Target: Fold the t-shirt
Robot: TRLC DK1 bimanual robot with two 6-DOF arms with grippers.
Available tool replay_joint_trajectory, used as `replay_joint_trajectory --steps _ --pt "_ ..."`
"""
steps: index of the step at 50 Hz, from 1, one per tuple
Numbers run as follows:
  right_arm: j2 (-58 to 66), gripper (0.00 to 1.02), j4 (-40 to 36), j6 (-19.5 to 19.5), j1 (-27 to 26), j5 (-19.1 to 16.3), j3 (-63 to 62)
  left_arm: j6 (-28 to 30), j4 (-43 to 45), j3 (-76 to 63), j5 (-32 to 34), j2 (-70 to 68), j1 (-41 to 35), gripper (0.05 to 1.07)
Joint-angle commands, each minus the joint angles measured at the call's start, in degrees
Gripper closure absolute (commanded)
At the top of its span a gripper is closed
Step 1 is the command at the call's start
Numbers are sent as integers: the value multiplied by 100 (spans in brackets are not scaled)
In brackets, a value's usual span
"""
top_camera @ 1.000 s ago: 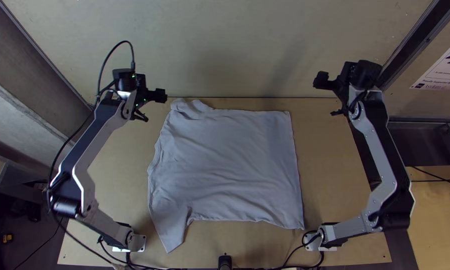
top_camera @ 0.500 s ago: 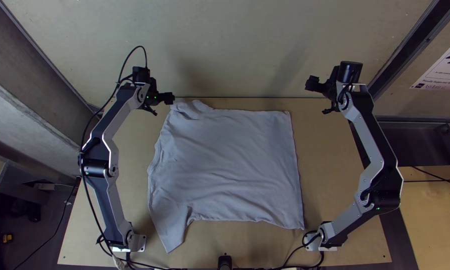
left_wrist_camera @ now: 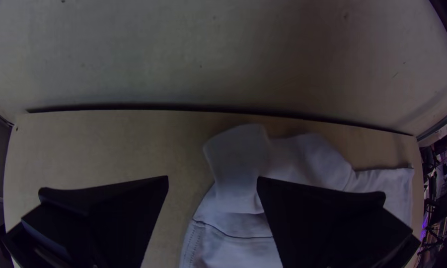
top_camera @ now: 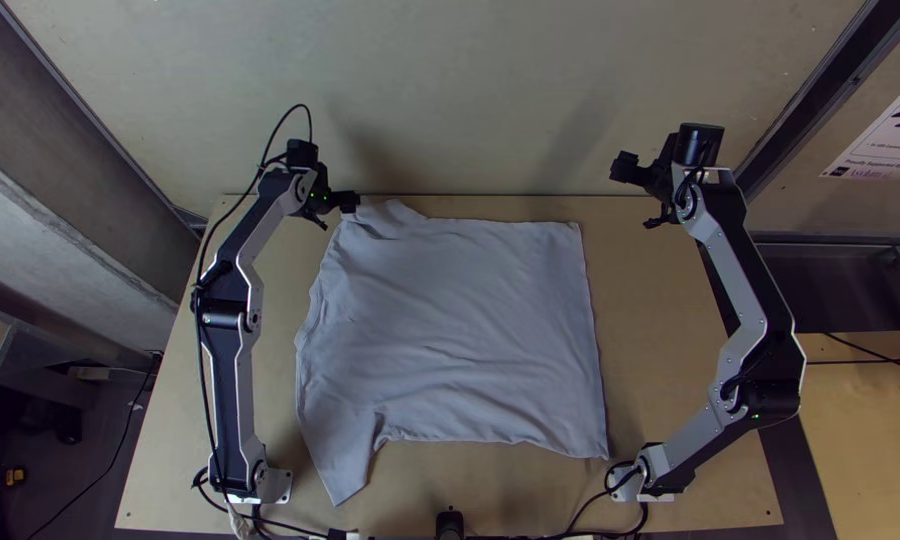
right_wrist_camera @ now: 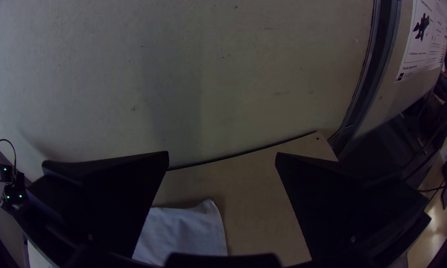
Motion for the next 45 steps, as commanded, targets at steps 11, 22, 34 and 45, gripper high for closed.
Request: replay_joint_trajectory --steps 11,22,34,45 --pt "224 4 -4 174 -15 25 -101 -51 30 187 33 291 -100 37" --pt "382 4 4 226 -24 25 -92 -16 293 187 42 282 -215 105" --pt "1138 5 -417 516 -59 25 471 -25 434 345 138 265 -276 105" --pt "1947 9 -751 710 64 16 1209 -25 663 468 332 1 -303 105"
